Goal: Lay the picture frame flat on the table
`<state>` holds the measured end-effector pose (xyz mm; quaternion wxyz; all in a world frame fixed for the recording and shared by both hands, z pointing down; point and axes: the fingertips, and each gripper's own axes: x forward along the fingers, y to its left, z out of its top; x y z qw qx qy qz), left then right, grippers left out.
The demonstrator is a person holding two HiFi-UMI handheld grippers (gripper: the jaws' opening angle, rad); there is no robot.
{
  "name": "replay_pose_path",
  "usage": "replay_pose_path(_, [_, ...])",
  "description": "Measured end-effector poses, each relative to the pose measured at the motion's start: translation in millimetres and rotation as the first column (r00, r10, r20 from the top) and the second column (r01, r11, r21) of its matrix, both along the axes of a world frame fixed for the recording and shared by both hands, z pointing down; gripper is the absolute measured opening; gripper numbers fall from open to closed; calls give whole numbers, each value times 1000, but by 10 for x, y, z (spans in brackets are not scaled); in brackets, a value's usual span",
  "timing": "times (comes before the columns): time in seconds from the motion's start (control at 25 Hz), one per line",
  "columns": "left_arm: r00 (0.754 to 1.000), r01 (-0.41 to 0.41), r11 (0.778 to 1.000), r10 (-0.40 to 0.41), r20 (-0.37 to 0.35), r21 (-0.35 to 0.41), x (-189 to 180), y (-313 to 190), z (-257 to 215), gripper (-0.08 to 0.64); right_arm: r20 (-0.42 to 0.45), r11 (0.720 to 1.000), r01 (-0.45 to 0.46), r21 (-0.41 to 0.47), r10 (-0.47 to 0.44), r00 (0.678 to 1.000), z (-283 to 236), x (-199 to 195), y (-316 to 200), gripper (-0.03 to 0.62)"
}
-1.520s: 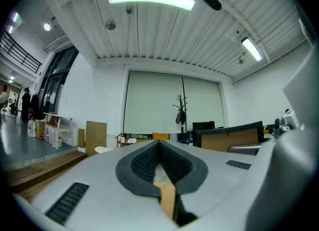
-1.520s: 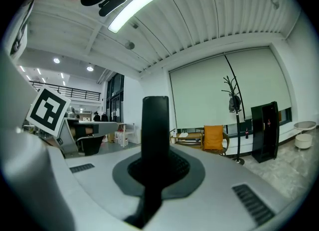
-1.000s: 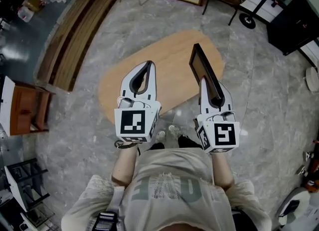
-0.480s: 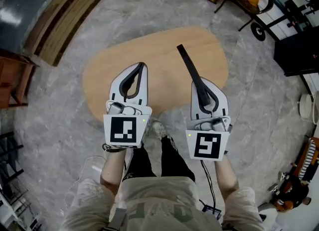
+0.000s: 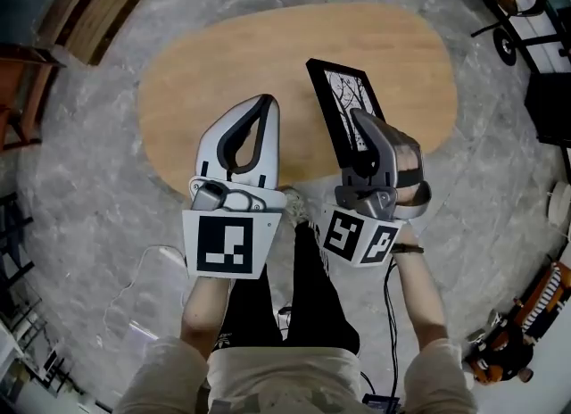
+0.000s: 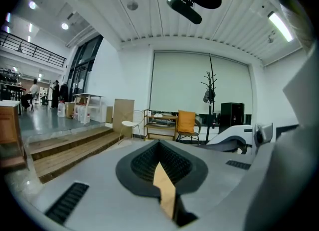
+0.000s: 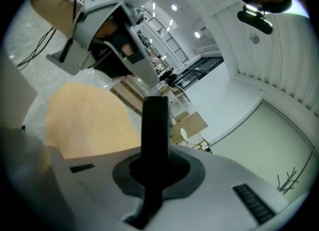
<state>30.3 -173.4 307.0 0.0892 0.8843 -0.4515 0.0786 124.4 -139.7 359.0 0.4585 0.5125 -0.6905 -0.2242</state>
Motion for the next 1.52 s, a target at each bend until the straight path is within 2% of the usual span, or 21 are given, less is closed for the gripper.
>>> replay_pose_path(0.24, [999, 42, 998, -41, 11, -52, 51, 90, 545, 9, -159, 997, 60, -42, -66, 985, 856, 160, -94, 17])
replay_pose_path(0.44, [996, 85, 990, -83, 23, -113, -348, 121, 1159, 9, -253, 993, 86, -83, -105, 962, 1639, -119, -200, 17])
replay_pose_path(0.64, [997, 81, 988, -78, 26, -133, -238, 350, 1163, 9, -319, 989, 106, -104, -134, 938, 1928, -2, -128, 17])
replay_pose_path(0.76, [997, 74, 983, -68, 39, -170, -242, 453, 1293, 9, -358, 986, 127, -107, -157, 920, 2127, -30, -125, 17])
replay_pose_path(0.96, [997, 75, 976, -69, 36, -204, -349, 429, 1690, 9, -382, 984, 136, -119, -172, 908, 2603, -192, -242, 17])
replay_pose_path(1.2, [996, 88, 975, -83, 32, -202, -298, 458, 1642, 9, -383, 983, 131, -126, -170, 908, 2627, -167, -238, 17])
replay_pose_path(1.52, [997, 74, 973, -66, 44, -220, -264, 480, 1676, 9, -405, 971, 172, -166, -226, 886, 2735, -181, -179, 17])
